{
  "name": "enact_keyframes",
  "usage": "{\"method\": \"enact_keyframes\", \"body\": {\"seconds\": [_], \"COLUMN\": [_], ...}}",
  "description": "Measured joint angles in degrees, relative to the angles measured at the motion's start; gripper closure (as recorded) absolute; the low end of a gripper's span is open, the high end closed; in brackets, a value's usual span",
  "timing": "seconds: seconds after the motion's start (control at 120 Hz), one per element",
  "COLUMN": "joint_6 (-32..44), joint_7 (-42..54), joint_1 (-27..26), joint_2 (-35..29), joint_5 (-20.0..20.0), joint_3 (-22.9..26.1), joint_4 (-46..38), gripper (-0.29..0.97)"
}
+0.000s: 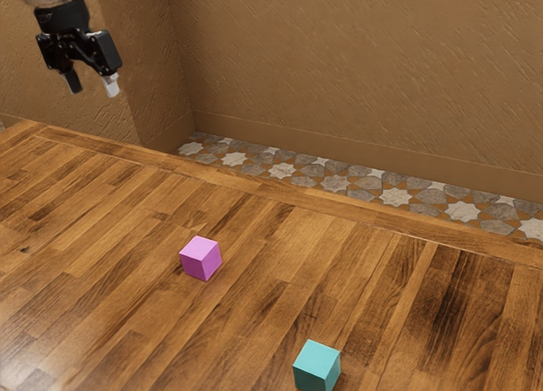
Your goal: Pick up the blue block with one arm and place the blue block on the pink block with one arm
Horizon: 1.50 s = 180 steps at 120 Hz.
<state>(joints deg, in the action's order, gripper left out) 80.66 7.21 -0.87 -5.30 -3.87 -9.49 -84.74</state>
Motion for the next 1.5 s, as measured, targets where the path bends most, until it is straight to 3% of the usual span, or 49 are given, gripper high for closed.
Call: {"method": "enact_keyframes", "body": {"seconds": [0.15, 0.442, 0.675, 0.892, 1.217, 1.325, 1.5], "joint_6": [2.4, 22.9, 34.6, 43.1, 49.3, 51.8, 55.9], "joint_7": [-0.7, -10.8, -19.2, -25.7, -33.6, -36.2, -39.9], "joint_1": [-1.5, -17.4, -26.6, -21.5, -24.6, -26.1, -23.7], "joint_2": [2.1, 5.2, 9.5, 9.3, 6.8, 9.8, 13.9], "joint_5": [0.1, 1.9, 2.2, 1.5, 1.3, 1.3, 1.3], "joint_3": [0.9, 2.4, 6.1, 10.2, 18.9, 19.9, 19.9], "joint_4": [-0.9, -20.6, -25.9, -34.7, -41.8, -42.0, -41.5], "gripper": [0.03, 0.05, 0.05, 0.06, 0.06, 0.06, 0.06]}}
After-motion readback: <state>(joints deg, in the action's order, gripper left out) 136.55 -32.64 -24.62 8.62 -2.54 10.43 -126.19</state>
